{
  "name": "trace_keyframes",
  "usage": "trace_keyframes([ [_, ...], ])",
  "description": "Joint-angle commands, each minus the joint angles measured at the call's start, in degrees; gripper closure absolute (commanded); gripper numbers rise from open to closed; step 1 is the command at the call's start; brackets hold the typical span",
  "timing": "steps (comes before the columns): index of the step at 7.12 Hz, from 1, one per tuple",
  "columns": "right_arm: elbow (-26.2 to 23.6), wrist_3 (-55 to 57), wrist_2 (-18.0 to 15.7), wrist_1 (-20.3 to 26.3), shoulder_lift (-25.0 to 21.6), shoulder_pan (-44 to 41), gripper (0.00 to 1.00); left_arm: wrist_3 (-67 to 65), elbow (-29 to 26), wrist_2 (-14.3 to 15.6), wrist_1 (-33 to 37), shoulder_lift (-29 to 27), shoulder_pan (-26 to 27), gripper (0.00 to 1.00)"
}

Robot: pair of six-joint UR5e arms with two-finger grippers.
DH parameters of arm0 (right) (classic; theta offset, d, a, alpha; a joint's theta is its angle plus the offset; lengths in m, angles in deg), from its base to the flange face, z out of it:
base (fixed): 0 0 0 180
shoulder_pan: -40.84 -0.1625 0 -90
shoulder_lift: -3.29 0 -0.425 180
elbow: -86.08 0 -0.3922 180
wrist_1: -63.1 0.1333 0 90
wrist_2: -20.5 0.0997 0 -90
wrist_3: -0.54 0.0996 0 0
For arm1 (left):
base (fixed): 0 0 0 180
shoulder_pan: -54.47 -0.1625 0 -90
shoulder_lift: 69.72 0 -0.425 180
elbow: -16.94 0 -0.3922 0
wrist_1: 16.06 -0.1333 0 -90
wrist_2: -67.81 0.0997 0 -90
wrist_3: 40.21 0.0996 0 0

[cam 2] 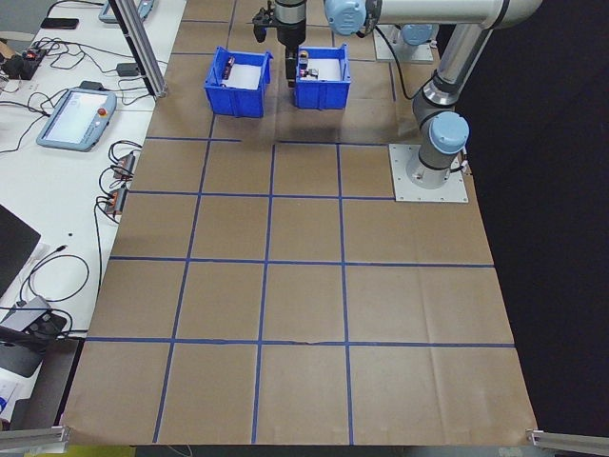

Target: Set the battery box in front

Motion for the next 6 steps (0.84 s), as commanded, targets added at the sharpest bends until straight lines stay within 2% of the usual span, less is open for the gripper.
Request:
trace_keyframes([
  [1, 1.5, 1.7, 0.0, 0.9, 2.8, 0.0, 0.00, -0.1, 0.0, 0.0, 0.0, -0.4, 0.0, 0.02],
  [6, 2.8, 1.7, -0.1, 2.7, 3.1, 0.0, 0.00, -0.2, 0.0, 0.0, -0.1, -0.9, 0.0, 0.02],
])
